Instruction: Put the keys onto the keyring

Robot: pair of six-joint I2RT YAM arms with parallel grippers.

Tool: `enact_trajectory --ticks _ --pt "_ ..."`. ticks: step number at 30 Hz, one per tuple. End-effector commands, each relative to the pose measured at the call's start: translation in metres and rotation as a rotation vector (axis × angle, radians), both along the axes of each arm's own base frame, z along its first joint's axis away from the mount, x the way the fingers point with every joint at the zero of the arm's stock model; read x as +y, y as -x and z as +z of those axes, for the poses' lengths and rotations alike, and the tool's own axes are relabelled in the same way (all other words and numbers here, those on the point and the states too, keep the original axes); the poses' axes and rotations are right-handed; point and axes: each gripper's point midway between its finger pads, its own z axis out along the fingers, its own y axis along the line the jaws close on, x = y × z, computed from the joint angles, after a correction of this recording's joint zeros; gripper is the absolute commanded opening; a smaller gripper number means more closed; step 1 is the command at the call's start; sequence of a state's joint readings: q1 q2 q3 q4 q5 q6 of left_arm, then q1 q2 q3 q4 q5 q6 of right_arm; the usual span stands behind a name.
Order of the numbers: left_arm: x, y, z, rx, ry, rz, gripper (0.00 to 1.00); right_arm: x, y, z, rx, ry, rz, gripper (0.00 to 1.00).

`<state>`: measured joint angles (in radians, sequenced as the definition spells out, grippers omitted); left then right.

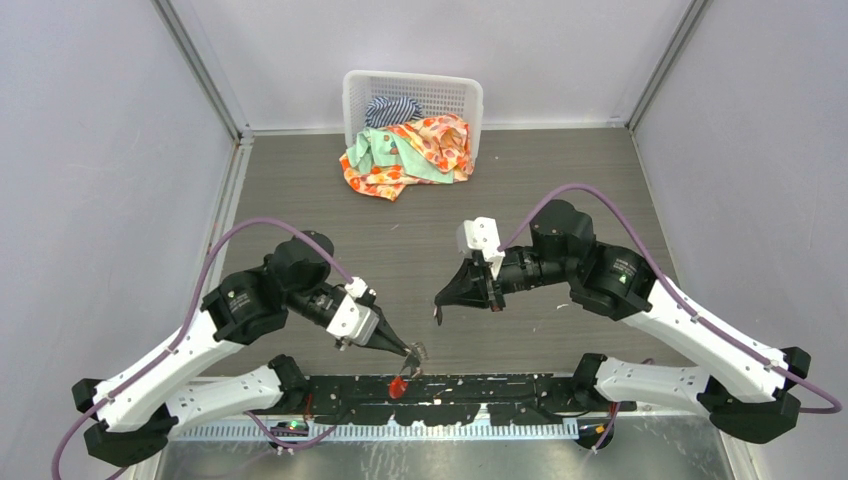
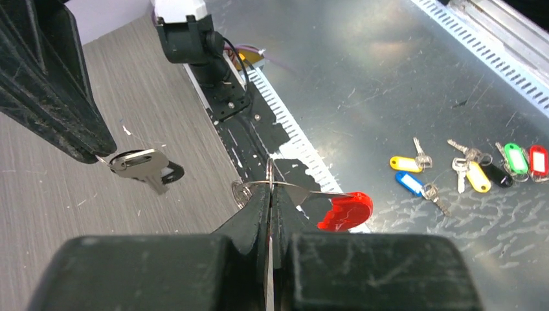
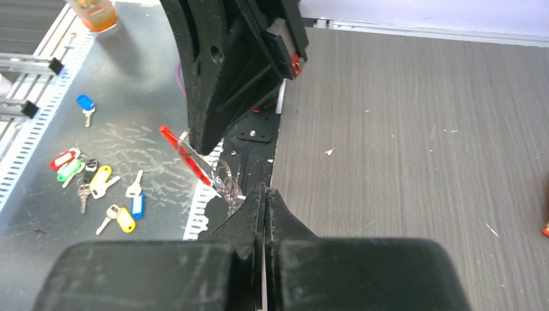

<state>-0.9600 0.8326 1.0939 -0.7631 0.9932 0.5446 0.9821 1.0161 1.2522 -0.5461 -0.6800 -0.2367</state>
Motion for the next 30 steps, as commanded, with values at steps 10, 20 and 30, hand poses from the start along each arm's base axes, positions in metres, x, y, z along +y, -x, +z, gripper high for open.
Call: enact_trajectory --ticks 10,20,30 --pt "-0.004 -0.011 0.001 -0.202 0.040 -0.068 0.00 0.010 0.020 0.008 0.021 0.022 0.162 0.01" --pt "-0.009 -0.015 0.001 -0.205 0.044 -0.060 0.00 0.019 0.032 -0.003 0.018 0.073 0.227 0.01" --pt "-0.009 -0.015 -0.002 -0.196 0.046 -0.058 0.00 0.029 0.036 -0.010 -0.004 0.113 0.241 0.01"
